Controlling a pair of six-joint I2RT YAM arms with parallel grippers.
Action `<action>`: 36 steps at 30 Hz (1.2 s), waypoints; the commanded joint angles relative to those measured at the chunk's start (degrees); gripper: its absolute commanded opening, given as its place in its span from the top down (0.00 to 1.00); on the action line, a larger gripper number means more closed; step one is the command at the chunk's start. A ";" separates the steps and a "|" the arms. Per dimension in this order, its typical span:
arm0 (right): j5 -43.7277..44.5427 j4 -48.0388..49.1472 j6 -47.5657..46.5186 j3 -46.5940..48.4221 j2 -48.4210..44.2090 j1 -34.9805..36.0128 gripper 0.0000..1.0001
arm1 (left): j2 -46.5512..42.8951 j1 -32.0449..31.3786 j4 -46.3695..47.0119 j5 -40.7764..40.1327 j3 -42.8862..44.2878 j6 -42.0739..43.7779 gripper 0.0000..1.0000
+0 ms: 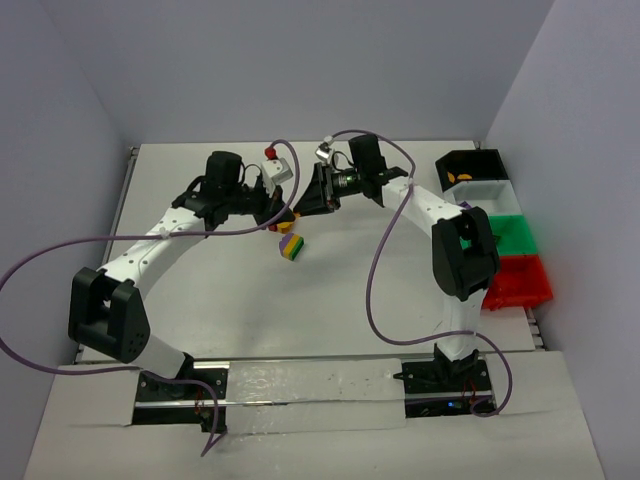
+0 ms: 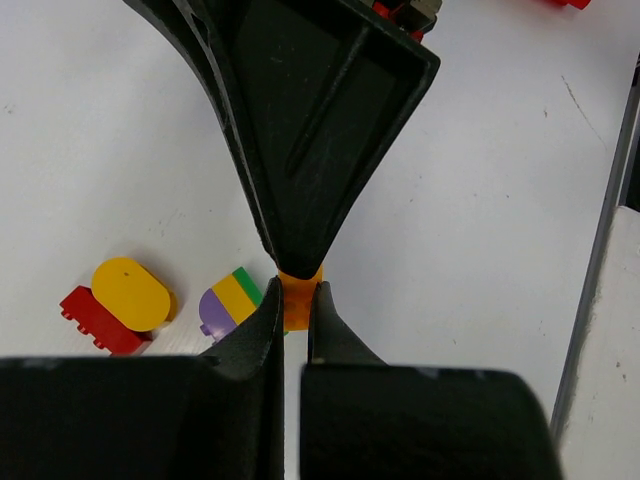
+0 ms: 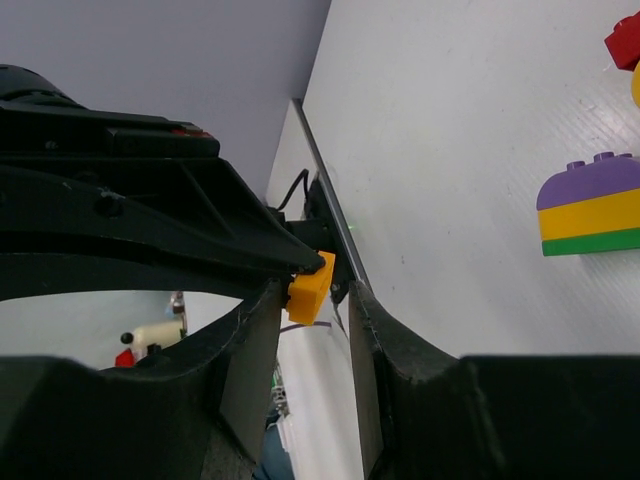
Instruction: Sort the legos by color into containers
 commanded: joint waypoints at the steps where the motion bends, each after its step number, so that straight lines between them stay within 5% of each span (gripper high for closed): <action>1: -1.71 -0.82 -1.86 4.34 0.73 0.38 0.61 | -0.38 -0.44 0.16 1.77 2.02 0.35 1.00; 13: 0.15 -7.03 -8.02 4.63 0.62 1.95 0.63 | 0.42 -0.49 0.79 1.06 3.26 -0.24 1.00; 19: -0.09 -7.20 -8.02 4.45 0.91 2.18 0.83 | 0.71 -0.49 0.82 0.80 3.55 -0.26 1.00; 20: -0.35 -7.29 -8.02 4.80 1.00 2.18 0.97 | 0.71 -0.49 0.82 0.54 3.64 -0.52 0.93; 23: 0.07 -8.64 -9.24 5.91 0.80 1.90 1.00 | 0.74 -0.54 1.57 -2.87 3.46 -1.88 0.56; 25: 1.40 -10.72 -11.01 6.87 0.14 1.08 1.00 | 0.71 -0.49 1.86 -5.48 3.47 -3.65 0.06; 28: 5.18 -13.87 -15.30 8.40 -1.28 -1.16 1.00 | 0.54 -0.14 1.35 -8.60 3.99 -4.49 0.01; 36: 25.18 -27.98 -26.80 23.22 -1.55 -22.04 1.00 | 0.33 6.19 2.94 -16.24 4.66 -13.48 0.01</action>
